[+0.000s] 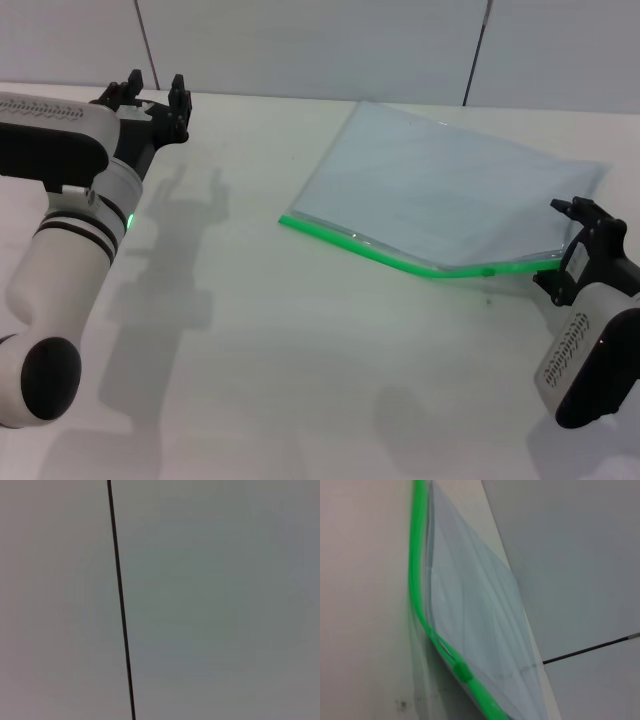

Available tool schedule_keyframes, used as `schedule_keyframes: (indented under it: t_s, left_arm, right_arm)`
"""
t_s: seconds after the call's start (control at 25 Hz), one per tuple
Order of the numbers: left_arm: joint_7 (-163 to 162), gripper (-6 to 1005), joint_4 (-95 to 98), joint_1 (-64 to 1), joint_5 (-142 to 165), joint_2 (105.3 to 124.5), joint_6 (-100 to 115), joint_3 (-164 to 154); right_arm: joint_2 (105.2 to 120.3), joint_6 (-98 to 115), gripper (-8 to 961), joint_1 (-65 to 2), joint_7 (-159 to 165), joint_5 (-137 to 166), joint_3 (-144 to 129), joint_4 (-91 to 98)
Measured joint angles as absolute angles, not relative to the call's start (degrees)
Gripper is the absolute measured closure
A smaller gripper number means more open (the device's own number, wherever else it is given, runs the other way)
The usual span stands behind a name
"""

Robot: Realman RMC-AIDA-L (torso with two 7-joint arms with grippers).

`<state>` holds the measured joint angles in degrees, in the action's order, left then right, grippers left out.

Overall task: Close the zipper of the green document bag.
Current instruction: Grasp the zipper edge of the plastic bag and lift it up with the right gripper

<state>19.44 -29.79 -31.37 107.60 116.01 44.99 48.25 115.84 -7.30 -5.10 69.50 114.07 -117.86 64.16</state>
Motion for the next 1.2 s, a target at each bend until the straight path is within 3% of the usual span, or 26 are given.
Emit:
schedule_keyframes:
  t_s: [0.16,0.6,0.84,1.04,1.2]
  left_arm:
    - [19.48,501,-29.79,-31.37,107.69,116.01,44.91,48.24]
    - [19.52,502,-30.0,-31.37,107.75,116.01,44.91,48.43]
    - [19.41,502,-30.11,-31.37,107.52,116.01,44.91,48.43]
    - [19.37,503,-30.36,-31.37,107.49,116.02,44.91,48.43]
    - [19.3,503,-30.5,-31.38,107.51,116.02,44.91,48.43]
  right_arm:
    - [115.85,-7.29,272,-5.42,68.85,114.04,-118.06,63.8]
    - [116.21,-8.68,464,-5.55,68.02,113.7,-118.28,63.77]
    - [116.28,-11.73,581,-5.62,68.69,111.88,-119.54,63.99]
    - [116.13,-14.12,753,-6.84,68.8,105.54,-120.97,64.18]
    - [116.09,-15.84,809,-7.64,68.67,102.36,-121.91,64.6]
